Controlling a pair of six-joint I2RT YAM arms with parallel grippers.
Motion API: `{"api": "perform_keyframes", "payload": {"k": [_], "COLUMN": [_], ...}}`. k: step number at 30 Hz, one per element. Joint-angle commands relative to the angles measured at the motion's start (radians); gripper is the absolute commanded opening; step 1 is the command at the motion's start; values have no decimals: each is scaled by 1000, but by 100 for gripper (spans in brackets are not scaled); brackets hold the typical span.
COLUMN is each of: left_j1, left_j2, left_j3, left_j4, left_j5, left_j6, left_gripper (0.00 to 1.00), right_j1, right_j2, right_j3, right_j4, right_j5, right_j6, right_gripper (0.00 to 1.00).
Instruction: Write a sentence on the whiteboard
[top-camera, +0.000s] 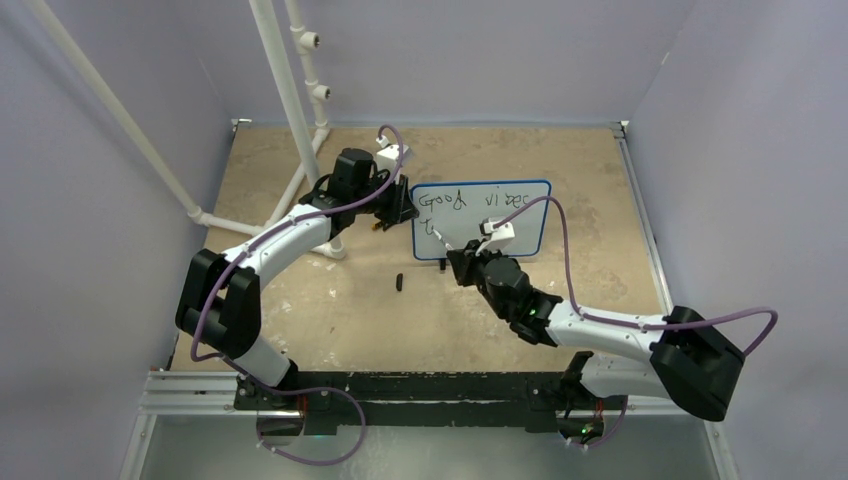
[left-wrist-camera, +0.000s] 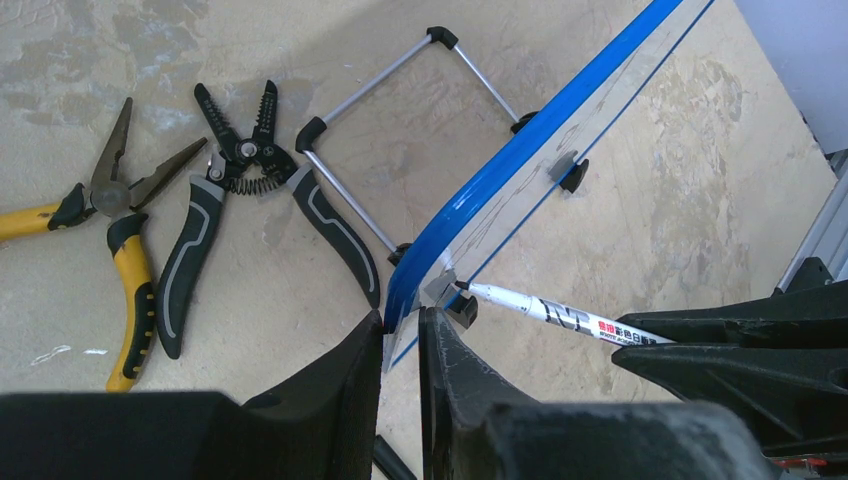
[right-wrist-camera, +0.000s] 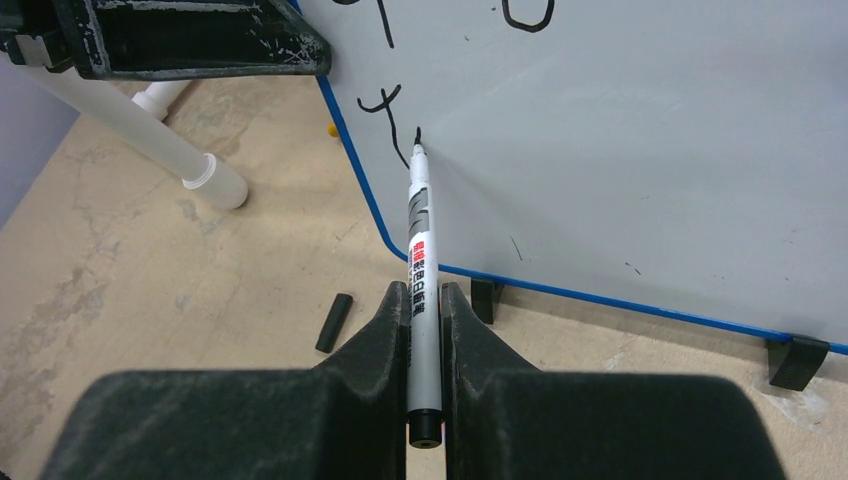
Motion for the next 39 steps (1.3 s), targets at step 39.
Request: {"api": "perform_keyframes", "payload": {"k": [39], "left_j1": [1], "left_j2": [-21], "left_j3": [-9], "left_j4": [25], "left_j5": [15], "left_j6": [-12], "left_gripper": [18], "right_j1": [-2], "right_j2": [-3], "right_j3": [51], "right_j4": [27], "right_j5": [59], "right_j6": [-50], "right_gripper": [0]}}
